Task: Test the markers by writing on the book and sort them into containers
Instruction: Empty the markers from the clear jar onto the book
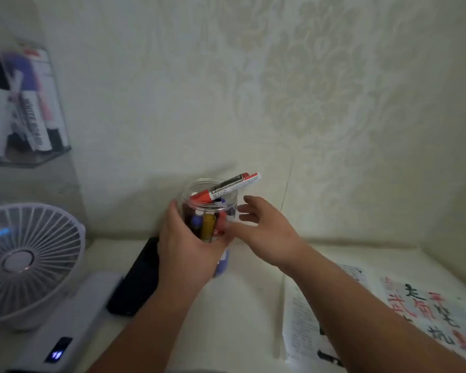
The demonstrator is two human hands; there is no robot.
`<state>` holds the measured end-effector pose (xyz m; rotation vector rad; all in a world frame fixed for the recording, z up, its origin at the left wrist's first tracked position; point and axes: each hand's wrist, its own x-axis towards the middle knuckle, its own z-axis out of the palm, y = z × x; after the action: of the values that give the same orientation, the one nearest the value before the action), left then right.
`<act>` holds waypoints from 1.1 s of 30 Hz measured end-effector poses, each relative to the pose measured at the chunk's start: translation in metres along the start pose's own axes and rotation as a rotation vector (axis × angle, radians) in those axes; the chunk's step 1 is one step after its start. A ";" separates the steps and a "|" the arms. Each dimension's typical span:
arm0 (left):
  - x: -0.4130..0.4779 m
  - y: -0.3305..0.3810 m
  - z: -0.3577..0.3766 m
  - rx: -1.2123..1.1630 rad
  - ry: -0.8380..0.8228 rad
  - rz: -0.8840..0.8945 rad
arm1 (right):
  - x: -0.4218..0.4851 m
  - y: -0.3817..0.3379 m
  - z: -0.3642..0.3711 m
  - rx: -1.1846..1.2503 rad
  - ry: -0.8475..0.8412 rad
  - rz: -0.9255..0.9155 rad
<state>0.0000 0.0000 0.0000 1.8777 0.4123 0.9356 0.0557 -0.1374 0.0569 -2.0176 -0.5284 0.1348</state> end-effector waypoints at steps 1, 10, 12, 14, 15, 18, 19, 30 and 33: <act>0.003 -0.003 0.002 -0.067 -0.030 -0.031 | 0.003 -0.001 0.002 0.059 -0.009 0.011; -0.009 0.026 0.042 -0.281 -0.198 0.098 | -0.020 0.014 -0.051 0.342 0.128 -0.074; -0.013 0.044 0.066 -0.287 -0.279 0.169 | -0.027 0.019 -0.079 0.422 0.279 -0.047; -0.018 0.062 0.097 -0.308 -0.375 0.201 | -0.030 0.029 -0.110 0.440 0.489 0.017; -0.022 0.069 0.112 -0.321 -0.424 0.211 | -0.031 0.036 -0.125 0.439 0.587 0.046; -0.039 0.085 0.157 -0.361 -0.535 0.238 | -0.038 0.058 -0.169 0.541 0.770 0.044; -0.045 0.088 0.169 -0.368 -0.559 0.245 | -0.041 0.066 -0.182 0.600 0.791 0.032; -0.060 0.082 0.221 -0.404 -0.656 0.227 | -0.076 0.147 -0.278 1.018 0.976 0.037; -0.055 0.071 0.223 -0.342 -0.733 0.239 | -0.081 0.172 -0.285 0.781 0.959 0.189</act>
<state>0.1245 -0.2050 -0.0159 1.8186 -0.3969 0.3734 0.1259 -0.4724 0.0377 -1.1512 0.3043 -0.4395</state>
